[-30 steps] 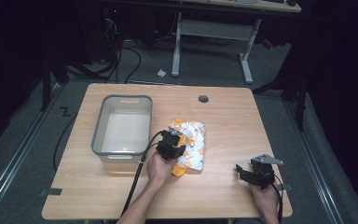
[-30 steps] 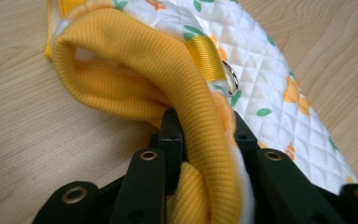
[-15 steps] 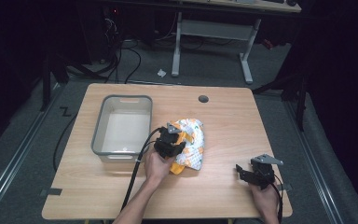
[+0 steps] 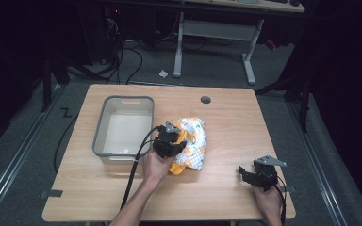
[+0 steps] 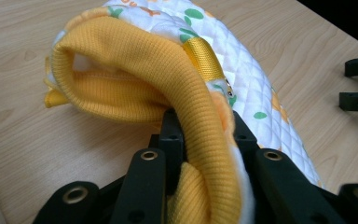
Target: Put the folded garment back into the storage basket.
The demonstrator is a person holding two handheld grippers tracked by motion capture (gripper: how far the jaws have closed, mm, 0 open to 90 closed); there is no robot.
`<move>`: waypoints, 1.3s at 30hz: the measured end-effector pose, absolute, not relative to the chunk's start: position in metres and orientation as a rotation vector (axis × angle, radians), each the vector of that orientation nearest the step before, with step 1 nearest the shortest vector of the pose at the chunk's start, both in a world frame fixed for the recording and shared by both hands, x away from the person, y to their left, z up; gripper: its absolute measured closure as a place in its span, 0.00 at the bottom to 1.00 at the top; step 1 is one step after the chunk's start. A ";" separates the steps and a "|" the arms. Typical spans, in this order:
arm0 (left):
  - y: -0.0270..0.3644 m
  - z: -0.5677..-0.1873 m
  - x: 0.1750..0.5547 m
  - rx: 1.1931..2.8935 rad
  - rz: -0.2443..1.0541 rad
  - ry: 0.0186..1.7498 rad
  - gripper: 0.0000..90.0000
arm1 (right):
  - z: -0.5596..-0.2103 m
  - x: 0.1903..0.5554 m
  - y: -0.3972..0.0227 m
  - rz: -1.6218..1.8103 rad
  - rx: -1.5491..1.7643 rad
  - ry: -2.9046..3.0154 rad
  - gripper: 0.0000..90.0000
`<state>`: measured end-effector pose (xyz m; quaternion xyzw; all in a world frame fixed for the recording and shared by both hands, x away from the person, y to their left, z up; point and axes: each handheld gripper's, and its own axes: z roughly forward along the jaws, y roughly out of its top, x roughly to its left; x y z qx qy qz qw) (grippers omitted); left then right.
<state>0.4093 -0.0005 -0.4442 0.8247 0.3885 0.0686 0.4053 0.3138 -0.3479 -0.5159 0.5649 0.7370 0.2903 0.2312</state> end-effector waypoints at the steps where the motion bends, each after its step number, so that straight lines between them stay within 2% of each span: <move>1: 0.000 -0.443 0.409 2.079 0.176 0.979 0.82 | -0.516 0.314 -0.348 0.798 1.553 2.026 0.33; 14: 0.020 -0.428 0.408 2.022 0.147 0.979 0.82 | -0.516 0.314 -0.348 0.800 1.552 2.025 0.33; 39: 0.044 -0.404 0.410 1.981 0.174 0.979 0.82 | -0.516 0.314 -0.348 0.800 1.550 2.026 0.33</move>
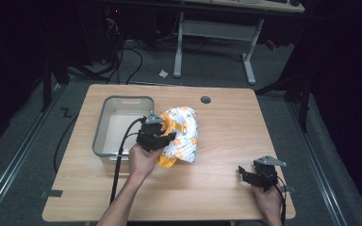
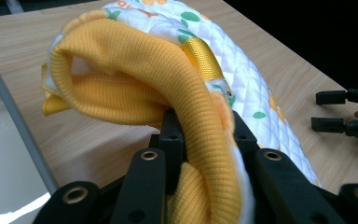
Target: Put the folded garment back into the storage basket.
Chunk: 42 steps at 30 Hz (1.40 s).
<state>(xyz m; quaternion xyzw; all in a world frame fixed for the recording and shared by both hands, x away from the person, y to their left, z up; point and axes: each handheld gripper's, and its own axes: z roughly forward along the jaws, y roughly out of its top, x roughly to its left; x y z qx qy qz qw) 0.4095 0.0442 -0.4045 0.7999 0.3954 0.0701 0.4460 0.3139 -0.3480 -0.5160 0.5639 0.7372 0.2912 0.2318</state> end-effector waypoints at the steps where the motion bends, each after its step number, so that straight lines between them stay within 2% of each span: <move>1: 0.047 -0.402 0.410 1.978 0.177 0.980 0.82 | -0.516 0.314 -0.348 0.801 1.552 2.025 0.33; 42: 0.103 -0.382 0.417 1.920 0.220 1.044 0.82 | -0.516 0.314 -0.348 0.801 1.550 2.027 0.33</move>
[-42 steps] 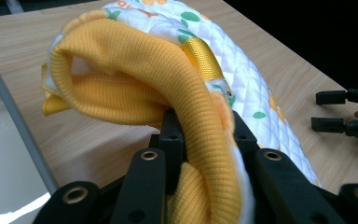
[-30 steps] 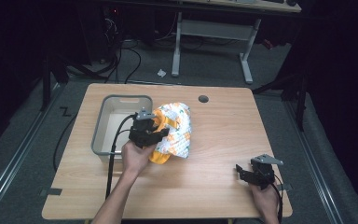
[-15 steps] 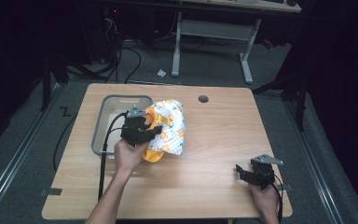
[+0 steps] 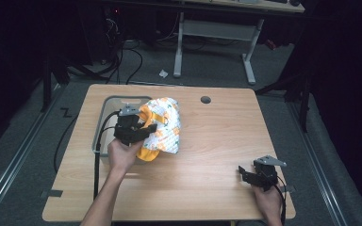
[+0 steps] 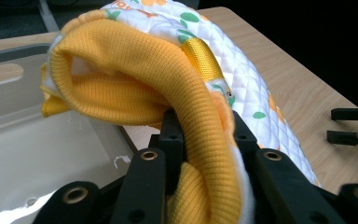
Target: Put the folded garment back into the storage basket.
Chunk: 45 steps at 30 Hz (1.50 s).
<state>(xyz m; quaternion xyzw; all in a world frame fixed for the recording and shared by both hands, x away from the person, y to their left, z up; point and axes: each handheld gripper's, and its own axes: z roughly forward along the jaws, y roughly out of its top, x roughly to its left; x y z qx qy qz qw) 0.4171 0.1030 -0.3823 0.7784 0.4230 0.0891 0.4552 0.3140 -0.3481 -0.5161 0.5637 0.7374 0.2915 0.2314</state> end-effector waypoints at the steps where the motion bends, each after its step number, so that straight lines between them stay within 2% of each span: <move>1: 0.104 -0.382 0.417 1.921 0.225 1.046 0.82 | -0.516 0.314 -0.348 0.802 1.550 2.027 0.33; 45: 0.166 -0.390 0.431 1.920 0.287 1.146 0.82 | -0.516 0.314 -0.348 0.802 1.553 2.026 0.33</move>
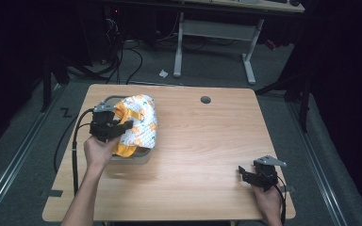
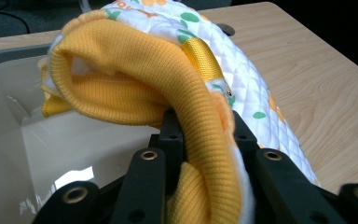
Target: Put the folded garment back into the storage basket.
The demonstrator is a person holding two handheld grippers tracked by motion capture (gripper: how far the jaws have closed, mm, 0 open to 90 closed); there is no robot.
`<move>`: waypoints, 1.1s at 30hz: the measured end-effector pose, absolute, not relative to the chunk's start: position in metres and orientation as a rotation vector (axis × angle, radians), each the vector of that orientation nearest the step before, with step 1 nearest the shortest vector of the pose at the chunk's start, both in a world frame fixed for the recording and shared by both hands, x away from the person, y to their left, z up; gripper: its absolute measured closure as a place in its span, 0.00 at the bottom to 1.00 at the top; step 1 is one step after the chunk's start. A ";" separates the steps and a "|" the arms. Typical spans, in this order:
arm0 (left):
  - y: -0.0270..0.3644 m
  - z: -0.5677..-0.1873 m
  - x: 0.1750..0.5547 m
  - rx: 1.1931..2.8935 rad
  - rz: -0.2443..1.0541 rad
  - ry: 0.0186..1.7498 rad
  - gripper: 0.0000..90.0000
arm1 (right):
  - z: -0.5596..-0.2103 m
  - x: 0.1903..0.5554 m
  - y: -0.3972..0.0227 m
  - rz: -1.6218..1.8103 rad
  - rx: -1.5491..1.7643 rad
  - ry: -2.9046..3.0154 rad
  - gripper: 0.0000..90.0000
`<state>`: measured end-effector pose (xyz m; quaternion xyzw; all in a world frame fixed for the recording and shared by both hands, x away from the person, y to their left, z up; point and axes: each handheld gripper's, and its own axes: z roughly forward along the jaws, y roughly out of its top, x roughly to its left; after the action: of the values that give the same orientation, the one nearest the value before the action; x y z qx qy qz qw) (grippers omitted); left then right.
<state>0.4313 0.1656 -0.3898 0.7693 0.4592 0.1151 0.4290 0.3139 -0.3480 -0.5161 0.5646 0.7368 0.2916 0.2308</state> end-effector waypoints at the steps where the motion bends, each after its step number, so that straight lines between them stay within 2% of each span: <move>1: 0.167 -0.391 0.432 1.920 0.288 1.149 0.82 | -0.516 0.314 -0.348 0.802 1.551 2.027 0.33; 33: 0.171 -0.424 0.456 1.993 0.300 1.225 0.81 | -0.516 0.314 -0.348 0.801 1.546 2.029 0.33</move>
<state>0.4555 0.1714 -0.4245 0.7810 0.4802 0.1174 0.3817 0.3141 -0.3483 -0.5162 0.5625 0.7381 0.2914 0.2320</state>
